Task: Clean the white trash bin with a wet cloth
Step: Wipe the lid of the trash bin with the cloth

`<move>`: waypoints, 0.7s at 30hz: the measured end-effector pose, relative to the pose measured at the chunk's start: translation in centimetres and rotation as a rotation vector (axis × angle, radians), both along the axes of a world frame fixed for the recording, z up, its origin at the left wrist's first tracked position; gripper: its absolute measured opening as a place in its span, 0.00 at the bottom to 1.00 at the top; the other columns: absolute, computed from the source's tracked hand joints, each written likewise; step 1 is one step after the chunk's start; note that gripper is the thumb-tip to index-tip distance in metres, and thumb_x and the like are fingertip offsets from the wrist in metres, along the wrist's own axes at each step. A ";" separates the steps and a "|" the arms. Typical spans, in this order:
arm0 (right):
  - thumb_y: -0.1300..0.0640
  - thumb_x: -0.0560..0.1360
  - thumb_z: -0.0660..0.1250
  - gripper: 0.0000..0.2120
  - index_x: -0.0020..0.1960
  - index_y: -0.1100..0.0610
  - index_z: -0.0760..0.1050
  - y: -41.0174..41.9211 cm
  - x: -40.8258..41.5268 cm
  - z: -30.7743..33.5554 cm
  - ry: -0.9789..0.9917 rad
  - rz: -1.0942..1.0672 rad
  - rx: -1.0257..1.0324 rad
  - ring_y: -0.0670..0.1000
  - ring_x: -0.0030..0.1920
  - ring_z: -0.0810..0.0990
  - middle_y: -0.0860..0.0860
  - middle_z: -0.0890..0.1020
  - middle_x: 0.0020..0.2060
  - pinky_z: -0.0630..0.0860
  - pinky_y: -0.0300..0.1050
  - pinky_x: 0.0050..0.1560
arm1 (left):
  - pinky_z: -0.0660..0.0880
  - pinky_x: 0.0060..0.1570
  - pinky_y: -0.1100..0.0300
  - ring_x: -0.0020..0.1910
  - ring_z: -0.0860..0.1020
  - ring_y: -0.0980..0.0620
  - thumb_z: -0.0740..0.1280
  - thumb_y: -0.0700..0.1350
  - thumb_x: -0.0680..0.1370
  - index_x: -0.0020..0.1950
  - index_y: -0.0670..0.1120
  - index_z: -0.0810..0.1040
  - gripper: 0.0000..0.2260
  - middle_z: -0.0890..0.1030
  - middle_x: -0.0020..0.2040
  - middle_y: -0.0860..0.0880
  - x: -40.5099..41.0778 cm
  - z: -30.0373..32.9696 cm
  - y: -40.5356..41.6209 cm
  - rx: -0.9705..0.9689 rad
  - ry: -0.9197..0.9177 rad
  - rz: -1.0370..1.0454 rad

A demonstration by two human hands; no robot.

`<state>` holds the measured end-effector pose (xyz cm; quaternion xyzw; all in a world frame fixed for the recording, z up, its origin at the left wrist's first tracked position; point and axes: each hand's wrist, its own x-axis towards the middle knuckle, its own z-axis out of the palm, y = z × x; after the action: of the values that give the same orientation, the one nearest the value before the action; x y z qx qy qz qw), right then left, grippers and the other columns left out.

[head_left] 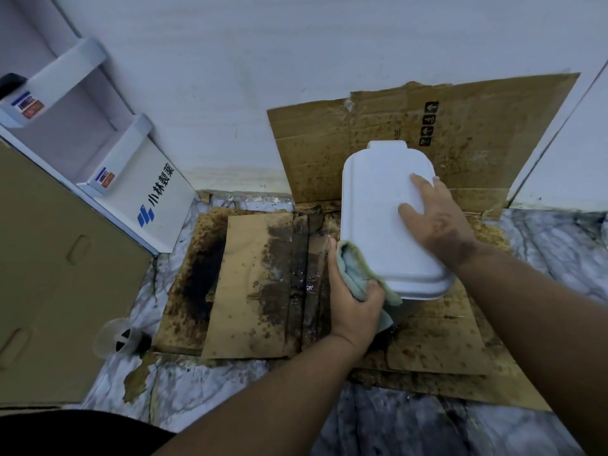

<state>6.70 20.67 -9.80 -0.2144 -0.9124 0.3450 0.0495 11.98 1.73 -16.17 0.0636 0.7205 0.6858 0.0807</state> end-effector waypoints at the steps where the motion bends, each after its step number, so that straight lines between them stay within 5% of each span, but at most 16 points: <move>1: 0.43 0.79 0.61 0.32 0.80 0.47 0.55 0.0 0.0 0.0 0.001 -0.002 0.008 0.57 0.80 0.53 0.57 0.53 0.80 0.55 0.53 0.76 | 0.59 0.79 0.53 0.80 0.57 0.62 0.65 0.52 0.72 0.83 0.52 0.53 0.40 0.58 0.82 0.55 0.1 0.0 0.1 -0.002 -0.007 0.022; 6: 0.44 0.80 0.61 0.32 0.80 0.47 0.55 -0.1 -0.1 -0.2 0.003 0.000 0.013 0.56 0.80 0.52 0.57 0.53 0.80 0.55 0.53 0.76 | 0.56 0.79 0.40 0.82 0.56 0.49 0.62 0.48 0.75 0.81 0.55 0.56 0.34 0.57 0.83 0.49 -2.2 -1.8 -1.1 -0.015 0.113 -0.068; 11: 0.39 0.77 0.59 0.34 0.80 0.45 0.54 0.1 -0.2 -0.6 -0.007 0.007 0.012 0.56 0.80 0.52 0.56 0.53 0.80 0.56 0.57 0.78 | 0.54 0.80 0.43 0.82 0.57 0.52 0.59 0.46 0.81 0.77 0.61 0.61 0.24 0.60 0.82 0.52 -8.1 -1.1 -2.0 -0.002 0.047 -0.269; 18: 0.37 0.75 0.57 0.34 0.79 0.42 0.54 0.2 -0.2 -0.7 -0.025 -0.001 0.022 0.58 0.79 0.55 0.55 0.53 0.80 0.57 0.58 0.77 | 0.58 0.79 0.41 0.82 0.55 0.47 0.63 0.56 0.73 0.82 0.63 0.55 0.37 0.54 0.84 0.52 -16.2 3.2 1.1 -0.142 -0.105 -0.402; 21: 0.35 0.74 0.56 0.35 0.79 0.41 0.54 0.4 -0.2 -0.7 -0.024 -0.001 0.018 0.58 0.79 0.56 0.54 0.53 0.80 0.59 0.59 0.76 | 0.61 0.74 0.50 0.82 0.52 0.48 0.65 0.51 0.79 0.83 0.61 0.48 0.37 0.44 0.85 0.52 -16.9 5.3 2.5 -0.235 -0.083 -0.406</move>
<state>6.47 21.06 -10.50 -0.2186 -0.9159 0.3343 0.0405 -4.95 4.24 -10.88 0.1689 0.7639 0.5690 0.2534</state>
